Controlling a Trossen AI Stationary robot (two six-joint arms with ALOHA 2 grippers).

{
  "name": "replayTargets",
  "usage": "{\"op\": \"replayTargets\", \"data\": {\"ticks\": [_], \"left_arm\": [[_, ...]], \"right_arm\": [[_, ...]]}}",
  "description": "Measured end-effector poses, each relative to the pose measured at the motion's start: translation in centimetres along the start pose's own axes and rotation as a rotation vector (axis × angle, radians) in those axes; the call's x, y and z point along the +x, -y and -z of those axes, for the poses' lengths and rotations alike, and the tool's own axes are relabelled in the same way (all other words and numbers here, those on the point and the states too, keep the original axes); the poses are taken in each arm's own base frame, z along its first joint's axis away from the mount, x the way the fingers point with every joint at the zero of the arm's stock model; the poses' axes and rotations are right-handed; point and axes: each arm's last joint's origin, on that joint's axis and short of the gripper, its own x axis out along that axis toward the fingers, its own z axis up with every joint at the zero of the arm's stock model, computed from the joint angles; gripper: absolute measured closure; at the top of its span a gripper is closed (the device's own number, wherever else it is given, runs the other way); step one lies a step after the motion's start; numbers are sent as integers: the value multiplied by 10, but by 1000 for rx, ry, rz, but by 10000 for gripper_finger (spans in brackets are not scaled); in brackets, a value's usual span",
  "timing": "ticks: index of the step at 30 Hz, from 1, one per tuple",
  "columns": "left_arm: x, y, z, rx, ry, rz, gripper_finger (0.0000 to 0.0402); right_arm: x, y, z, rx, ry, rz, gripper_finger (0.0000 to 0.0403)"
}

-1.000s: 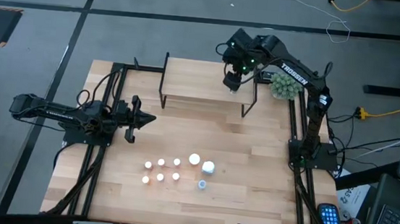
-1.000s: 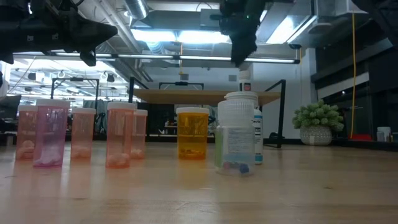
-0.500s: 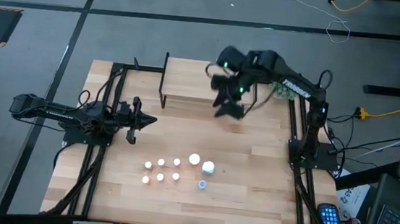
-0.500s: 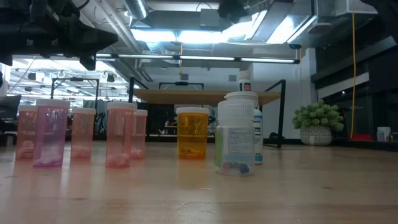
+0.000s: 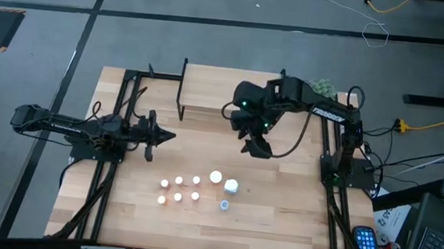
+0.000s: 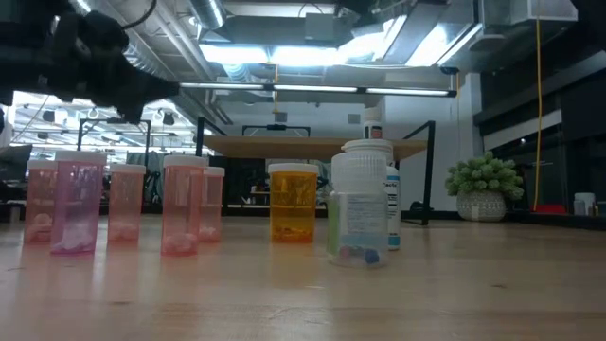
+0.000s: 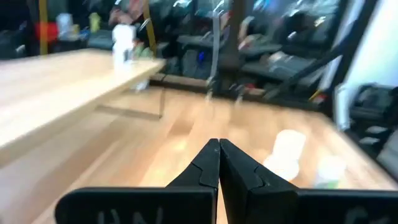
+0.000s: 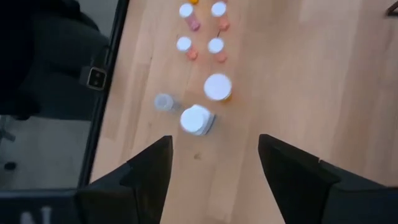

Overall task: Pick and place medicine bottles onto shelf by color
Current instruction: Put the light orange pill bottle on the shelf

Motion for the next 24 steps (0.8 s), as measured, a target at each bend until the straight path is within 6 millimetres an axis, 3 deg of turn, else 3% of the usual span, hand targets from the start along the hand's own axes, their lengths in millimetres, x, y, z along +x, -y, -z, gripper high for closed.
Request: {"op": "replayTargets", "data": {"ticks": [7,13,24], "left_arm": [[-7,-1,-10,2,55,-11,401],[-18,-2,-16,-11,-17,-7,401],[-23,-2,-15,10,-16,6,401]], "right_arm": [[6,-15,3,-13,-60,-26,162],[8,-20,1,-48,-44,-26,162],[6,-13,-24,-88,178,238,162]]}}
